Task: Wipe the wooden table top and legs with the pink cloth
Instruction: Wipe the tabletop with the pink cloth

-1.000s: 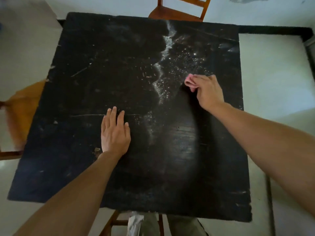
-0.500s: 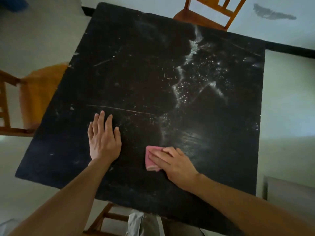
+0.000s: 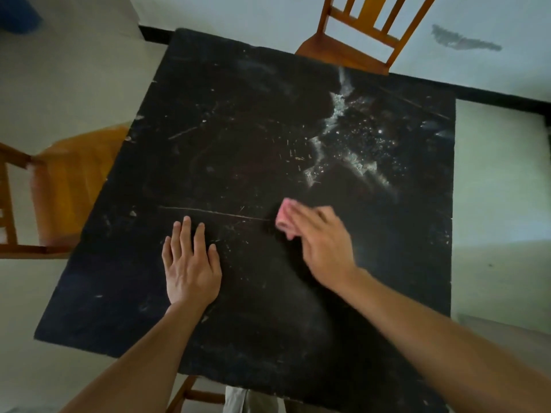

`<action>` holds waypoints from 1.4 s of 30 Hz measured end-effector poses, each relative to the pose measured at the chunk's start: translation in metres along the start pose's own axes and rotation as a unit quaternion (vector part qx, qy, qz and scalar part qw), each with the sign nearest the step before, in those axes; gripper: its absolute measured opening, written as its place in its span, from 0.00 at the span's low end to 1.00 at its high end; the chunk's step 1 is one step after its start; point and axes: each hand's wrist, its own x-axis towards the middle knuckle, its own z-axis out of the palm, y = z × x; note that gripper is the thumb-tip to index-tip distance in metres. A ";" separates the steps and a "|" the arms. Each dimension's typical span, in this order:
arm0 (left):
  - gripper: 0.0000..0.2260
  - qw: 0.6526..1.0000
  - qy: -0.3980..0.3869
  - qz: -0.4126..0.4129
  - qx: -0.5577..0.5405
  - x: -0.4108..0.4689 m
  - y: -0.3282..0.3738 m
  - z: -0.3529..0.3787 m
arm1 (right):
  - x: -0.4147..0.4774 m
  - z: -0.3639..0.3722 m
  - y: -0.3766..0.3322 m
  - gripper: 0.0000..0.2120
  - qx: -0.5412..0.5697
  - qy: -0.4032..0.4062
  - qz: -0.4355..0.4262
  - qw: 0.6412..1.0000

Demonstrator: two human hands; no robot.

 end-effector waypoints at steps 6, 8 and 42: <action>0.23 1.000 -0.005 0.001 0.004 0.001 0.000 0.000 | -0.012 0.045 0.004 0.22 -0.016 -0.121 -0.066 0.990; 0.23 1.000 -0.004 0.003 -0.001 0.001 -0.001 0.000 | 0.019 0.033 0.041 0.23 -0.023 -0.070 0.017 0.997; 0.20 0.993 0.050 0.091 -0.050 0.197 0.067 -0.049 | 0.106 0.069 -0.009 0.23 -0.054 -0.044 0.120 0.990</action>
